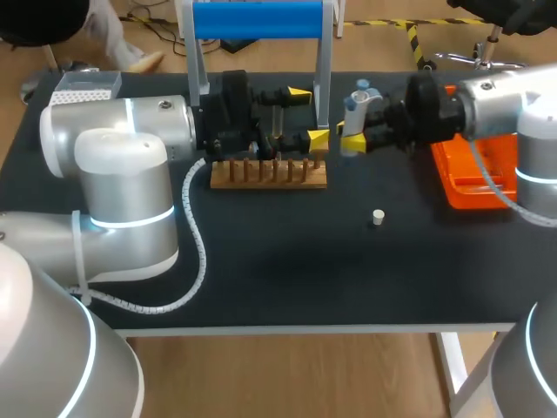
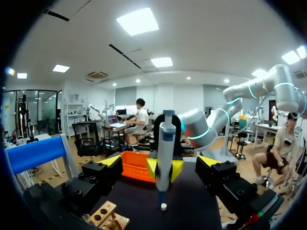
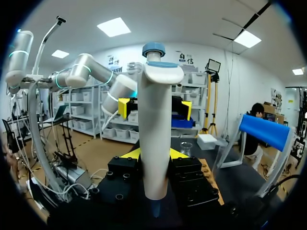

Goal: Invert the test tube, pick up the pipette, mount the tip to pipette, aspirate from beaker and dispense into the tube, eject the tip, return the pipette, and cap with the stopper.

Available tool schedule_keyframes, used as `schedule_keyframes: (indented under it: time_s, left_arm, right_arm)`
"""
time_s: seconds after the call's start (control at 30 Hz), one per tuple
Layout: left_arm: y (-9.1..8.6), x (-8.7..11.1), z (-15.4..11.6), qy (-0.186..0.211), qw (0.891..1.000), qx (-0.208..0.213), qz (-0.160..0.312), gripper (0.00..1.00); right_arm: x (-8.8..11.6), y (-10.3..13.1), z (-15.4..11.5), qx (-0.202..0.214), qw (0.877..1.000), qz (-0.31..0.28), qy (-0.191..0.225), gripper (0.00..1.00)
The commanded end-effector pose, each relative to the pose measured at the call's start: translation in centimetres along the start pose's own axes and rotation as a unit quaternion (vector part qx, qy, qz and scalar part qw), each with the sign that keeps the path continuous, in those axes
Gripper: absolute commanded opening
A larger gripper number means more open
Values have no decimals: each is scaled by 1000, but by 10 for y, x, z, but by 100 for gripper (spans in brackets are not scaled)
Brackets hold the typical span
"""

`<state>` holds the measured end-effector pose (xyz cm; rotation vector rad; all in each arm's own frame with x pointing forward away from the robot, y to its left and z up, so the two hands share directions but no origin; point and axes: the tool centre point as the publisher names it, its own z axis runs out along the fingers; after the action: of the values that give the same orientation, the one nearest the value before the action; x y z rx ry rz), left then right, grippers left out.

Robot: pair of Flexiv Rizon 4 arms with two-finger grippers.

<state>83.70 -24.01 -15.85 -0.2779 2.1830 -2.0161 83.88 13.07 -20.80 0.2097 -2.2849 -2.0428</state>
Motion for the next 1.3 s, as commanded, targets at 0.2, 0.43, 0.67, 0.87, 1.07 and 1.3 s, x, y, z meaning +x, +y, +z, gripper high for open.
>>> schedule_keyframes:
  time_s: [0.2, 0.43, 0.67, 0.87, 1.07, 1.3]
  left_arm:
    - [1, 1, 2, -3, 1000, 1, 0, 100]
    - [1, 1, 2, -3, 1000, 1, 0, 100]
    - [1, 1, 2, -3, 1000, 1, 0, 100]
    - [1, 1, 2, -3, 1000, 1, 0, 100]
    - [1, 1, 2, -3, 1000, 1, 0, 100]
    - [1, 1, 2, -3, 1000, 1, 0, 100]
  right_arm:
    - [-2, 12, 19, -5, 1000, -8, 7, 0]
    - [-1, 18, 35, -9, 1000, -12, 14, 0]
    - [1, 17, 44, -8, 1000, -9, 15, 0]
    - [1, 13, 51, -6, 1000, -5, 12, 0]
    - [2, 13, 54, -7, 1000, -2, 9, 0]
    - [2, 12, 57, -10, 1000, 0, 6, 0]
